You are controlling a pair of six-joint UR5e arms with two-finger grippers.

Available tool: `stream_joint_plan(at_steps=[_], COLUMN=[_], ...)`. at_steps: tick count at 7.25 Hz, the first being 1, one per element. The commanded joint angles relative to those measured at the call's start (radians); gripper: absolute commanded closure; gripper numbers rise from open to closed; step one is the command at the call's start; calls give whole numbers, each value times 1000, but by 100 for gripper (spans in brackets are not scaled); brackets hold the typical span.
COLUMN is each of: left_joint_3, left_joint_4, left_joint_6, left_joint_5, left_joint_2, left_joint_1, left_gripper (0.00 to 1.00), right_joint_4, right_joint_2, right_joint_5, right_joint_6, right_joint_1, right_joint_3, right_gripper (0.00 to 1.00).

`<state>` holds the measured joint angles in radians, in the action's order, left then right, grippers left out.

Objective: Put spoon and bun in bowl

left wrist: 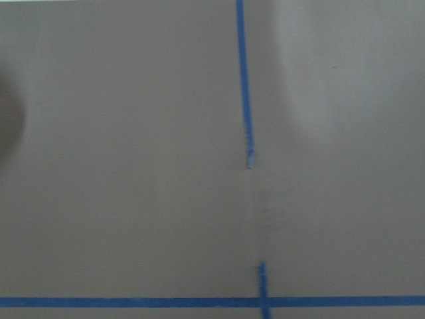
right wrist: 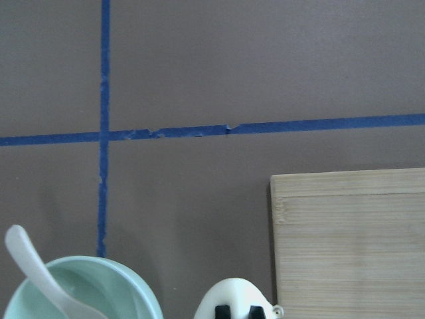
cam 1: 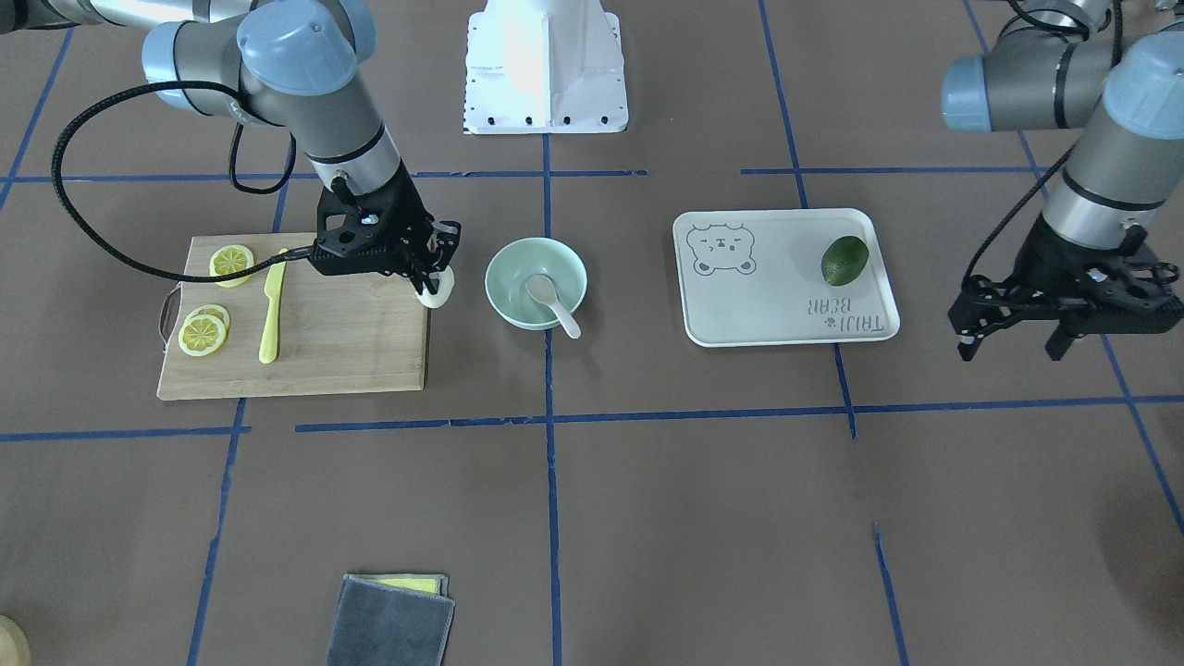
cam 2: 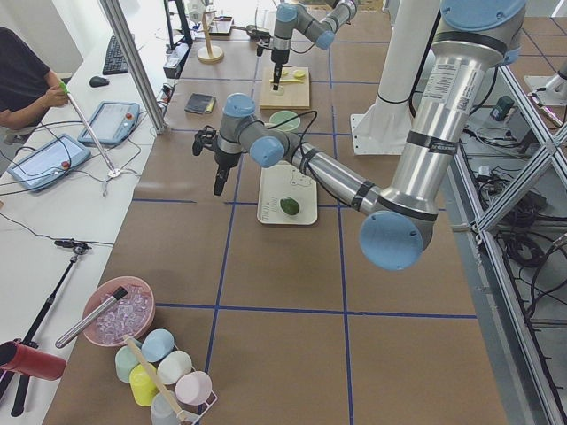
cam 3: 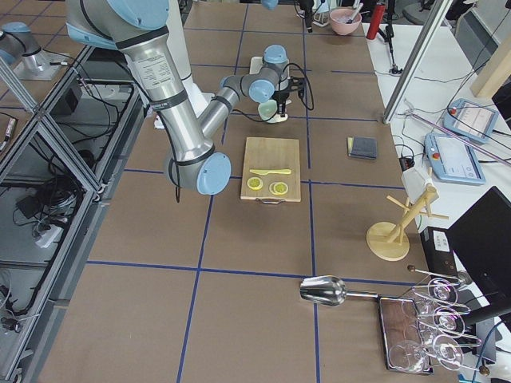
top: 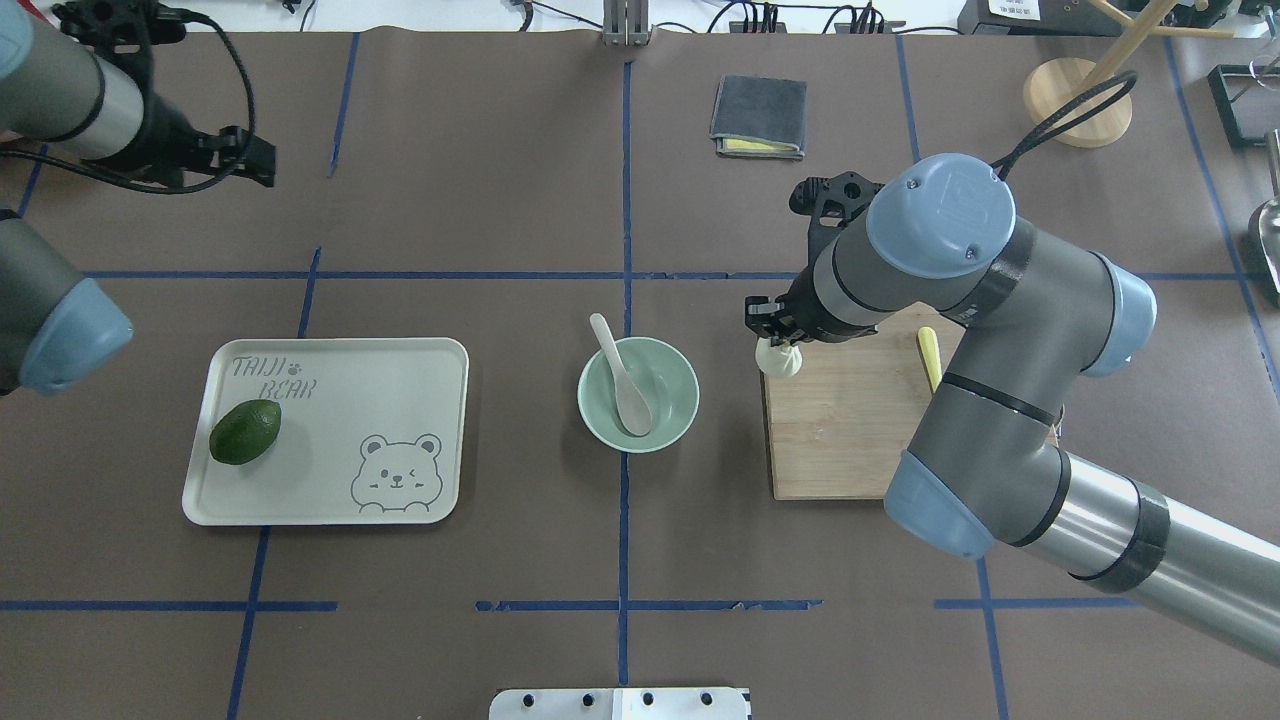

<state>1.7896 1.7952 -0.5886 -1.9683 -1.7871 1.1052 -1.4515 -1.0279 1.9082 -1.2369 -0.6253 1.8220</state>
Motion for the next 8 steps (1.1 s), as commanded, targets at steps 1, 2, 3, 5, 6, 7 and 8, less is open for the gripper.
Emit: stream_joint_plan(at_steps=[1, 2, 3, 5, 6, 7, 8], left_joint_3=[-1, -2, -18, -29, -36, -45, -65], left_joint_4=[35, 36, 36, 36, 36, 38, 38], left_joint_6=[317, 395, 502, 587, 587, 593, 596], left_joint_5=[-4, -12, -52, -119, -119, -119, -119], left_joint_2=[128, 159, 184, 213, 218, 219, 221], left_joint_1=[115, 154, 200, 260, 260, 262, 263], left_gripper=[0, 0, 0, 0, 0, 0, 0], right_joint_4=[2, 2, 3, 5, 5, 6, 5], right_joint_2=[99, 133, 159, 173, 173, 177, 177], right_joint_5=[-9, -49, -117, -129, -127, -123, -118], right_joint_6=[-47, -47, -47, -47, -47, -52, -76], right_joint_1=[39, 76, 113, 124, 124, 124, 124], right_joint_3=[-64, -82, -117, -138, -138, -126, -116], right_gripper=[100, 100, 100, 92, 2, 0, 0])
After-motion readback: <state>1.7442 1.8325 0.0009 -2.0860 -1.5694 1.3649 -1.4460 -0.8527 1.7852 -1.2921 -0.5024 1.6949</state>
